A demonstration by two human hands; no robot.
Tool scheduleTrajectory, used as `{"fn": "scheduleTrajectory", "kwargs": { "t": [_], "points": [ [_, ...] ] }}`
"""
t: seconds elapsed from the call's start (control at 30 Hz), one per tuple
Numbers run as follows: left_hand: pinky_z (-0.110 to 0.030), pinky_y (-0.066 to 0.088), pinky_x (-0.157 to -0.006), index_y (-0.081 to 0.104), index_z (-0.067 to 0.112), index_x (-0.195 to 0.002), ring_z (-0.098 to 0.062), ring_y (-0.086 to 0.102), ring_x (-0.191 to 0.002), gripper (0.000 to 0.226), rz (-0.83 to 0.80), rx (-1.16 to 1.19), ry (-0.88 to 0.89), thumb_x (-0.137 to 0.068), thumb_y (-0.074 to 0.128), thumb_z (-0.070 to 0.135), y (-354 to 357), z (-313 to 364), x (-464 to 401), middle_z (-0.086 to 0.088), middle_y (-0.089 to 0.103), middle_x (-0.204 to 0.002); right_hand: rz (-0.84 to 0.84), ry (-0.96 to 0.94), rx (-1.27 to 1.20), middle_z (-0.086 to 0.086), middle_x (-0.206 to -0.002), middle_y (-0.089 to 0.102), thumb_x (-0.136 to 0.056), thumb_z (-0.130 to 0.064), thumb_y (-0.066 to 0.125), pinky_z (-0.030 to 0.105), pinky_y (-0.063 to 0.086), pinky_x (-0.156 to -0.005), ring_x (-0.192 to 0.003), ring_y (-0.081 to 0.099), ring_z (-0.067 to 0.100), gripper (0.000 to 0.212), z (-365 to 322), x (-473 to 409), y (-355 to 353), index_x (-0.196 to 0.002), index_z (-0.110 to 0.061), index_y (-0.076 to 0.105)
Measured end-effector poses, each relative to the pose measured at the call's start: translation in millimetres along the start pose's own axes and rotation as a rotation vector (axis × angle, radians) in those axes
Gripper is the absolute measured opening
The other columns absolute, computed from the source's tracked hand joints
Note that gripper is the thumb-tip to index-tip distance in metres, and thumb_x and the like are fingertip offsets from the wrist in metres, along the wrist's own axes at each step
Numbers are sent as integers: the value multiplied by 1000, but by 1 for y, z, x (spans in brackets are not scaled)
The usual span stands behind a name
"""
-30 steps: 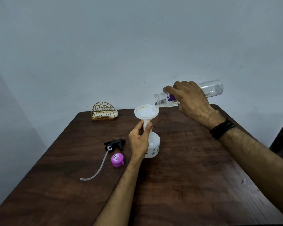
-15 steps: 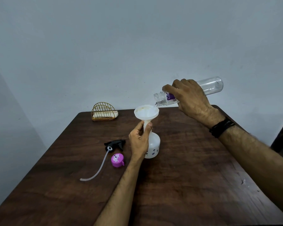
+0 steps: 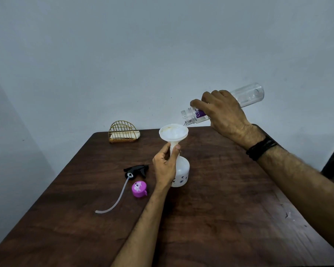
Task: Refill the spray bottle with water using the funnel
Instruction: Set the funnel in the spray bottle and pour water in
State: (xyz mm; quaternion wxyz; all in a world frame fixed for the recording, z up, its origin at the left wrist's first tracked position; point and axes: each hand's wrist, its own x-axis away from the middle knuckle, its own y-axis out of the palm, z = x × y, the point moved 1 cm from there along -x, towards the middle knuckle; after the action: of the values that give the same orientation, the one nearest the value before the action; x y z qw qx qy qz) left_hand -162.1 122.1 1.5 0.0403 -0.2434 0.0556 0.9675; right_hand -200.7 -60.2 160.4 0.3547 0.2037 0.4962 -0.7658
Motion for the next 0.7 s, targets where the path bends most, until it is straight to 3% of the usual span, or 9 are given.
{"fn": "scheduleTrajectory", "kwargs": {
  "t": [0.17, 0.5, 0.7],
  "points": [
    [-31, 53, -77, 75, 12, -99, -9, 67, -82, 15, -2, 14, -10, -97, 67, 23, 0, -1, -1, 5, 75, -84, 8, -25, 34, 8, -88, 56, -76, 11, 43, 40, 39, -69, -72, 48, 28, 50, 0, -3, -5, -115, -17, 59],
    [-34, 54, -78, 75, 16, -96, -11, 67, -82, 15, -10, 11, -21, -95, 67, 28, 0, 0, 0, 3, 74, -84, 59, -118, 119, 10, -88, 54, -79, 1, -17, 43, 43, -74, -74, 48, 30, 84, -2, -10, -9, -113, -15, 58],
    [-32, 54, -78, 76, 17, -98, -10, 68, -83, 19, -9, 6, -15, -94, 68, 33, 0, 1, 0, 4, 75, -85, 74, -146, 134, 11, -89, 55, -83, -3, -24, 43, 44, -76, -74, 49, 30, 90, -5, -11, -10, -113, -13, 59]
  ]
}}
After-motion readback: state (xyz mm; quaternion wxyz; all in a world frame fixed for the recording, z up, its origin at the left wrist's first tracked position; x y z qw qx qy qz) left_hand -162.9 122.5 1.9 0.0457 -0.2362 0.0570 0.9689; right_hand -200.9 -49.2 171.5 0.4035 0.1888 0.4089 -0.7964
